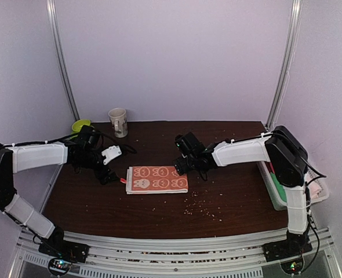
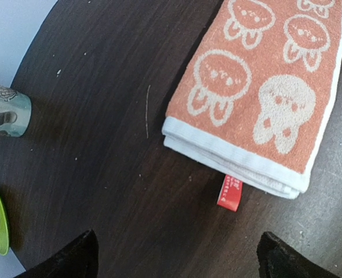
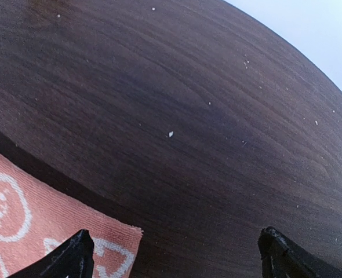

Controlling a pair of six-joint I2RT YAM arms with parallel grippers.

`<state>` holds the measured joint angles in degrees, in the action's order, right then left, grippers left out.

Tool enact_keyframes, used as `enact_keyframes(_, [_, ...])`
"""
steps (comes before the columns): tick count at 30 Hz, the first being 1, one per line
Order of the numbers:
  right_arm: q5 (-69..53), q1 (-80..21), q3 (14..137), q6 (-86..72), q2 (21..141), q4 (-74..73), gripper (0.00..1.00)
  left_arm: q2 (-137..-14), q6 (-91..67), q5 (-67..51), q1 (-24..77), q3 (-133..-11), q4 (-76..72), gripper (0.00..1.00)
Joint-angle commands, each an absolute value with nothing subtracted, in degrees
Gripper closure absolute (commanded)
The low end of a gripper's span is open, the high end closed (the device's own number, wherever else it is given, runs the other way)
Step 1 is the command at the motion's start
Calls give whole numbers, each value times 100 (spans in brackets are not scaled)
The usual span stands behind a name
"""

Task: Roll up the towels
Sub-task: Rotate the towel at the center of the board.

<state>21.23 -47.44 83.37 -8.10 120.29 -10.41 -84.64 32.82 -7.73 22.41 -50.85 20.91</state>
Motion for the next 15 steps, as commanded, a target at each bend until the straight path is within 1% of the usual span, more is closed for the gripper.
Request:
enact_keyframes(1, [2305,-4671,8493,-636,12113,-1396,0,-8113,3384,-930,2007,-4788,1868,2])
enact_keyframes(6, [2316,-4601,8528,-599,12282,-1442,0,-7974,3289,-1027,1958,-4530,1722,2])
enact_keyframes(15, [2358,-4422,8752,-528,12637,-1732,0,-7916,3261,-982,1960,-4511,1662,2])
